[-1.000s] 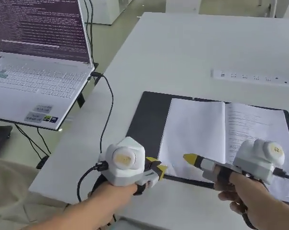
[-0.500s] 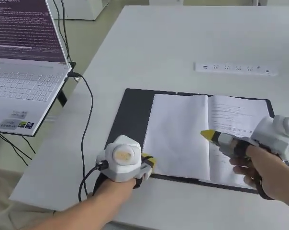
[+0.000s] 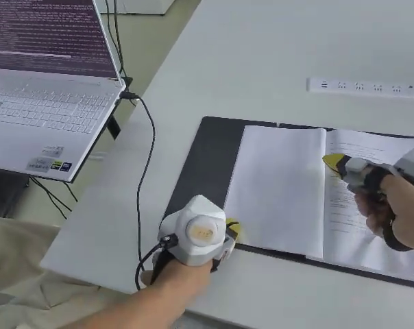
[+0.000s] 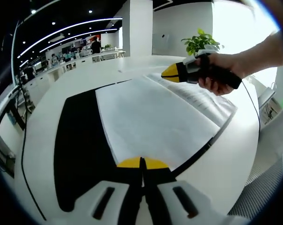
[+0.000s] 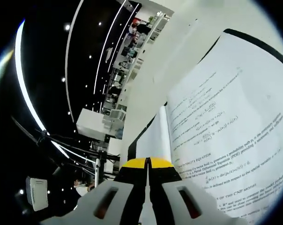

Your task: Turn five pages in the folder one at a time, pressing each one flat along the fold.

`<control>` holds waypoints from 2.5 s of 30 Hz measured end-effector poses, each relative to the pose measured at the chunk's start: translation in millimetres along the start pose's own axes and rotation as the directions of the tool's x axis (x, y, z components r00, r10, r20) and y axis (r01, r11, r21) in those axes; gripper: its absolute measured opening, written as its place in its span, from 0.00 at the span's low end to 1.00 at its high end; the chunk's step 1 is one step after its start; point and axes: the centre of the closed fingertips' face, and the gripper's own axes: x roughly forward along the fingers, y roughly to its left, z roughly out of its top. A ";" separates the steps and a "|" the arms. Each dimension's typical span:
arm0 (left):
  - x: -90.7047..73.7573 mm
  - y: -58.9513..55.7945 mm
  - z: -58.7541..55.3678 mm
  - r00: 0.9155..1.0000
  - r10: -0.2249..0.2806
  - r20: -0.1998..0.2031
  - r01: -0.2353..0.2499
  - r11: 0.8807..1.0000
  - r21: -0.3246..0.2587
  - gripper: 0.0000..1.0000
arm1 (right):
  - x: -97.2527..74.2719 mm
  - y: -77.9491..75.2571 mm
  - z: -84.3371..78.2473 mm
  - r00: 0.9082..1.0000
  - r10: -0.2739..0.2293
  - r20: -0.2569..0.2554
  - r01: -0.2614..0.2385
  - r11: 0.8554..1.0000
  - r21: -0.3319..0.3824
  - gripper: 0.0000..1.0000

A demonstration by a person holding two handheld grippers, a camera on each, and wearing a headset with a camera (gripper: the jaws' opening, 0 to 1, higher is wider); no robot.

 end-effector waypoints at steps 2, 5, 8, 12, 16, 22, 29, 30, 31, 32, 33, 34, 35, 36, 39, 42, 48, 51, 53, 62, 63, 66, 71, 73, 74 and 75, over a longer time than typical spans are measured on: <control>0.0 -0.2 0.0 1.000 -0.004 0.000 0.004 1.000 -0.001 0.00 | 7.9 -2.3 6.9 1.000 0.007 0.017 -0.008 0.999 0.051 0.00; -0.4 -0.7 0.2 1.000 -0.003 0.006 0.003 1.000 0.000 0.00 | 17.5 -4.2 9.1 1.000 0.009 0.010 -0.010 0.997 0.076 0.00; -0.2 -1.0 0.6 1.000 -0.001 0.011 0.001 1.000 0.000 0.00 | 24.0 -7.3 9.9 1.000 -0.004 0.009 0.003 0.996 0.090 0.00; 0.5 -0.8 0.9 1.000 -0.004 0.015 0.004 1.000 0.004 0.00 | 34.2 -17.7 7.7 0.999 -0.036 -0.009 0.037 0.988 0.153 0.00; 1.2 -1.0 1.0 1.000 -0.006 0.020 0.006 1.000 0.010 0.00 | 42.9 -17.7 27.6 0.997 -0.028 0.067 0.014 0.979 0.203 0.00; 1.5 -1.6 1.3 1.000 0.000 0.028 0.000 1.000 0.012 0.00 | 54.5 -20.0 40.4 0.993 -0.044 0.112 0.015 0.969 0.247 0.00; 1.3 -2.0 1.5 0.999 0.001 0.032 -0.002 1.000 0.016 0.00 | 66.7 -22.0 55.2 0.985 -0.055 0.163 0.007 0.960 0.279 0.00; 1.7 -1.8 1.5 1.000 0.000 0.030 0.000 1.000 0.014 0.00 | 69.9 -23.3 59.8 0.982 -0.057 0.178 0.003 0.958 0.288 0.00; 1.9 -1.6 1.4 1.000 -0.001 0.029 0.001 1.000 0.013 0.00 | 71.3 -23.7 61.8 0.981 -0.059 0.183 0.003 0.956 0.293 0.00; 2.0 -1.7 1.3 1.000 -0.002 0.027 0.001 1.000 0.017 0.00 | 71.7 -22.3 62.2 0.980 -0.062 0.190 0.003 0.955 0.296 0.00; 1.9 -1.7 1.2 1.000 -0.001 0.027 0.001 1.000 0.016 0.00 | 72.1 -21.8 62.9 0.979 -0.064 0.194 0.004 0.955 0.296 0.00; 1.8 -1.8 1.1 1.000 -0.002 0.028 0.001 1.000 0.012 0.00 | 72.8 -21.6 63.5 0.978 -0.067 0.197 0.007 0.957 0.291 0.00; 1.8 -1.7 1.0 1.000 -0.002 0.029 0.002 1.000 0.013 0.00 | 74.0 -21.4 64.2 0.978 -0.068 0.197 0.009 0.959 0.282 0.00; 1.9 -1.6 0.9 1.000 -0.002 0.029 0.002 1.000 0.013 0.00 | 74.2 -21.7 64.4 0.978 -0.069 0.196 0.011 0.959 0.283 0.00; 1.5 -1.6 0.7 1.000 -0.002 0.030 0.002 1.000 0.009 0.00 | 72.2 -19.3 60.6 0.982 -0.055 0.182 0.008 0.967 0.253 0.00; 1.3 -1.7 0.6 1.000 -0.002 0.030 0.002 1.000 0.008 0.00 | 68.0 -18.1 48.6 0.992 -0.045 0.119 0.018 0.975 0.220 0.00; 1.1 -1.5 0.2 0.999 -0.010 0.030 0.010 1.000 0.005 0.00 | 48.2 -15.6 17.6 1.000 -0.010 -0.023 0.014 0.980 0.197 0.00; 0.9 -1.5 0.2 1.000 -0.009 0.030 0.009 1.000 0.007 0.00 | 37.6 -13.9 4.8 0.998 0.006 -0.059 0.005 0.981 0.196 0.00; 0.6 -1.7 0.3 1.000 -0.010 0.027 0.010 1.000 0.009 0.00 | 30.1 -13.9 -3.7 0.997 0.015 -0.081 0.002 0.978 0.207 0.00; 1.9 -0.6 0.1 1.000 -0.022 0.021 0.021 1.000 0.010 0.00 | -5.3 -17.2 -40.8 0.984 0.045 -0.174 -0.005 0.975 0.223 0.00; 1.8 -0.6 0.3 1.000 -0.023 0.021 0.023 1.000 0.012 0.00 | -11.3 -17.7 -48.4 0.979 0.052 -0.195 -0.009 0.977 0.213 0.00; 1.7 -0.4 0.6 1.000 -0.025 0.019 0.025 1.000 0.011 0.00 | -22.6 -21.9 -60.6 0.975 0.051 -0.218 -0.005 0.978 0.208 0.00; 1.9 0.2 0.7 1.000 -0.026 0.015 0.026 1.000 0.016 0.00 | -40.0 -26.5 -78.3 0.971 0.063 -0.232 -0.012 0.976 0.215 0.00; 2.2 0.5 0.7 1.000 -0.027 0.013 0.027 0.999 0.020 0.00 | -47.8 -27.4 -87.3 0.968 0.065 -0.243 -0.012 0.977 0.213 0.00; 2.3 0.6 0.7 1.000 -0.028 0.012 0.027 0.999 0.020 0.00 | -52.4 -27.3 -93.0 0.966 0.066 -0.251 -0.012 0.977 0.213 0.00; 2.1 0.6 0.8 1.000 -0.028 0.011 0.027 0.999 0.021 0.00 | -55.3 -27.9 -96.7 0.964 0.065 -0.256 -0.011 0.978 0.209 0.00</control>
